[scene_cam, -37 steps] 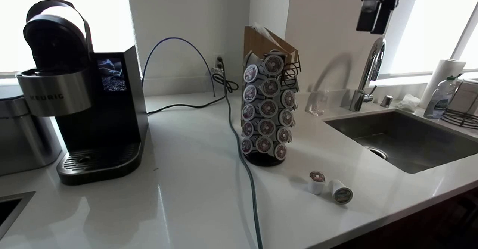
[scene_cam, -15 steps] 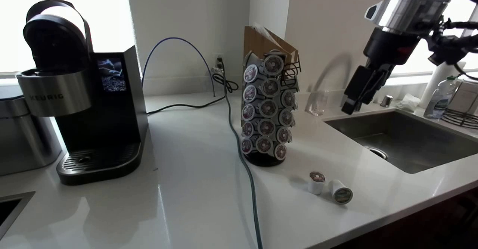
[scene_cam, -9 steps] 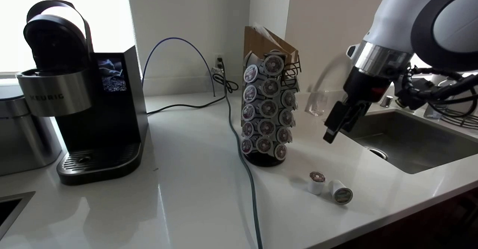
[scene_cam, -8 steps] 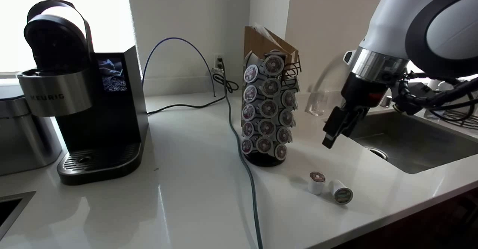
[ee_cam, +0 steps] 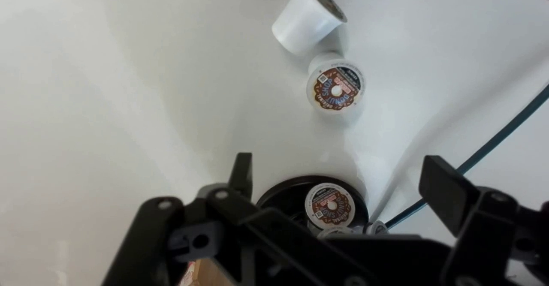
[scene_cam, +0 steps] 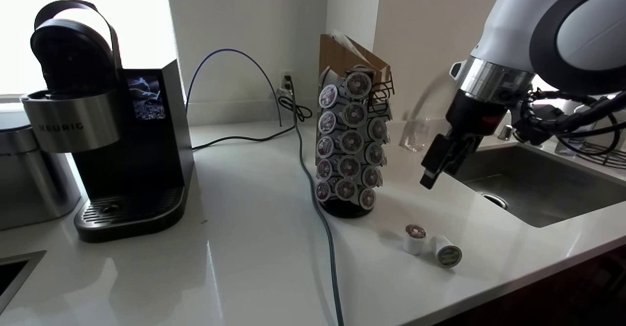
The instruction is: Rotate the coffee pods stand then put one coffee pod from the counter on the stand.
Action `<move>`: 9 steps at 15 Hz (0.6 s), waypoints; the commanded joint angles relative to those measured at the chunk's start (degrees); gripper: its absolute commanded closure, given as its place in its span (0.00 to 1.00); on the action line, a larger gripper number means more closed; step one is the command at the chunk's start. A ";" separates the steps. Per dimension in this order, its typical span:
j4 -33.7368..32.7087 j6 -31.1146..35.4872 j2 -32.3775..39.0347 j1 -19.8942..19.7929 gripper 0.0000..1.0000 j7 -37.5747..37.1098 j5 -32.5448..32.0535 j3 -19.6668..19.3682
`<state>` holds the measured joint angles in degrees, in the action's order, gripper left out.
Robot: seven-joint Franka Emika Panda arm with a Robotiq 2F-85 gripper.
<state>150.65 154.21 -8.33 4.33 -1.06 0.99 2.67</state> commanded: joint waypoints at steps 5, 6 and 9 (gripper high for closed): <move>-2.34 2.02 7.05 1.38 0.00 4.48 7.23 0.35; -2.55 1.82 7.86 1.07 0.00 3.77 6.36 0.49; -3.47 1.14 10.47 0.69 0.00 2.51 5.25 0.62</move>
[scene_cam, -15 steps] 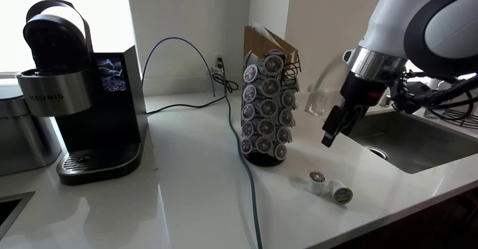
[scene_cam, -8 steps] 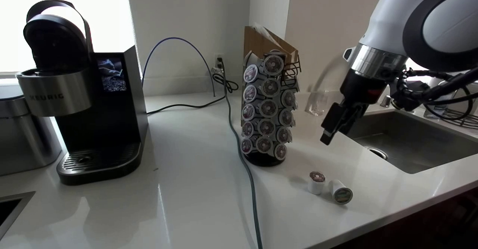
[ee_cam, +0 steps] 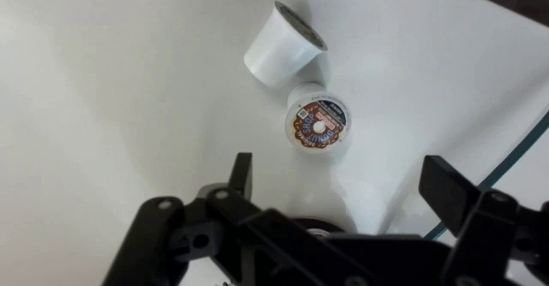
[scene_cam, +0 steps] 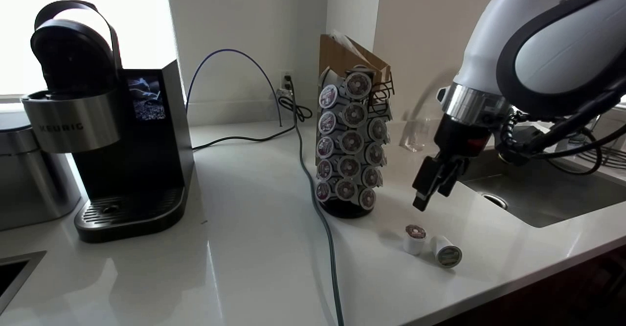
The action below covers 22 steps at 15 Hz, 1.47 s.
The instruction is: Rotate the coffee pods stand then put one coffee pod from the counter on the stand.
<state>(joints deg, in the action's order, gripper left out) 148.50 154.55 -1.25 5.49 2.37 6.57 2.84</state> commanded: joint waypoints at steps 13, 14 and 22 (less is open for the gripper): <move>-8.01 -0.48 13.13 0.26 0.00 -8.61 -6.56 0.10; -8.47 -0.60 13.68 0.36 0.00 -8.81 -6.62 0.13; -10.61 -1.58 16.40 0.95 0.26 -9.54 -5.98 0.51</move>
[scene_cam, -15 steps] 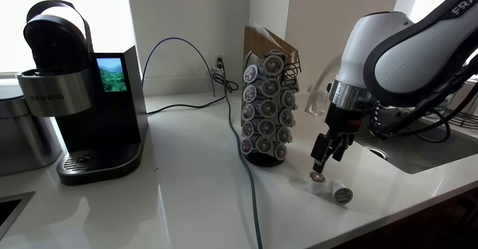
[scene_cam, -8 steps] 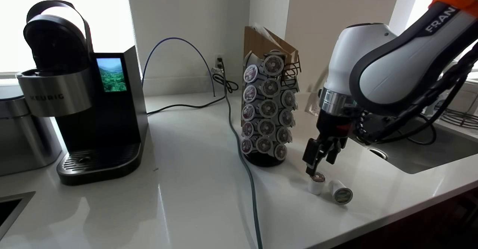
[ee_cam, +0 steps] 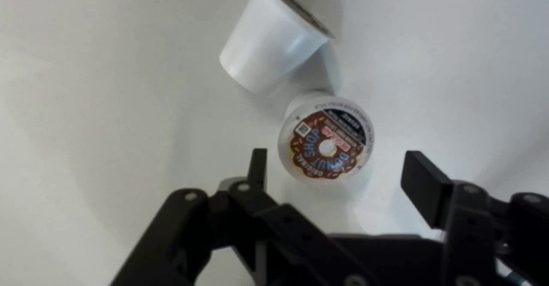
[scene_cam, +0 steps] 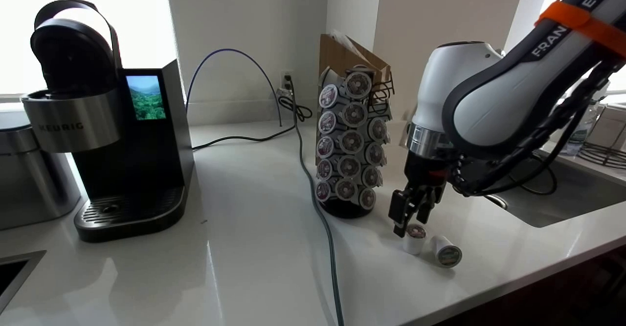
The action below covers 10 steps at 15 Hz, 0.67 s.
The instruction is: Rotate the coffee pods stand then put one coffee pod from the counter on the stand.
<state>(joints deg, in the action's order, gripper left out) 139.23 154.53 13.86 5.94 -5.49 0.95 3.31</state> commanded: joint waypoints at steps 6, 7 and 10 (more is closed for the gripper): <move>-1.64 -2.48 1.59 0.80 0.54 -2.20 -0.41 -0.03; -1.61 -2.78 1.47 0.89 0.53 -2.38 -0.43 -0.02; -1.67 -3.15 1.33 1.00 0.50 -2.73 -0.41 0.01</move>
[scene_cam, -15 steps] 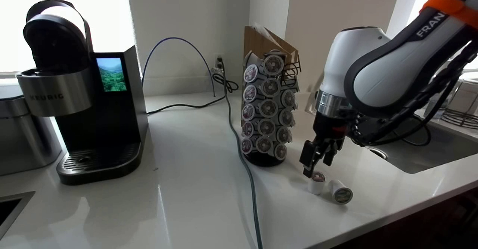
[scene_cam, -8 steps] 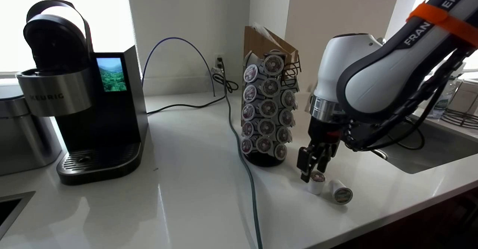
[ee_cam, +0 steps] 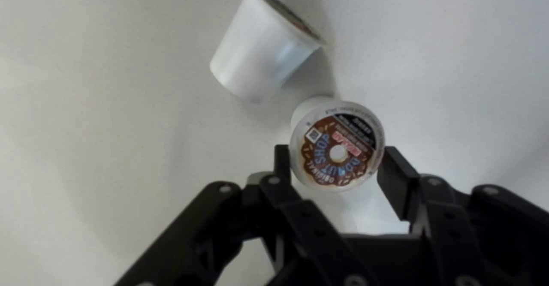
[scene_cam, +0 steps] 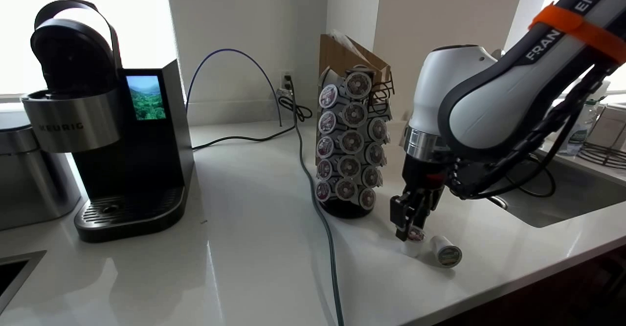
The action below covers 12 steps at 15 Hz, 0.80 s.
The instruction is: Rotate the coffee pods stand then put one coffee pod from the counter on the stand.
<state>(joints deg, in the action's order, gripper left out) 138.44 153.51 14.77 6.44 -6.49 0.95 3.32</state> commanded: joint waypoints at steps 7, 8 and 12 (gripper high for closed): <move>1.65 -1.74 -8.34 4.92 0.71 -10.22 -9.65 -1.66; 1.74 -2.03 -9.93 5.47 0.71 -12.19 -12.16 -1.71; 2.82 -2.80 -18.21 6.37 0.71 -19.77 -19.53 1.51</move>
<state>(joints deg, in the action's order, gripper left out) 138.68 153.35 3.86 11.91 -19.93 -12.98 3.27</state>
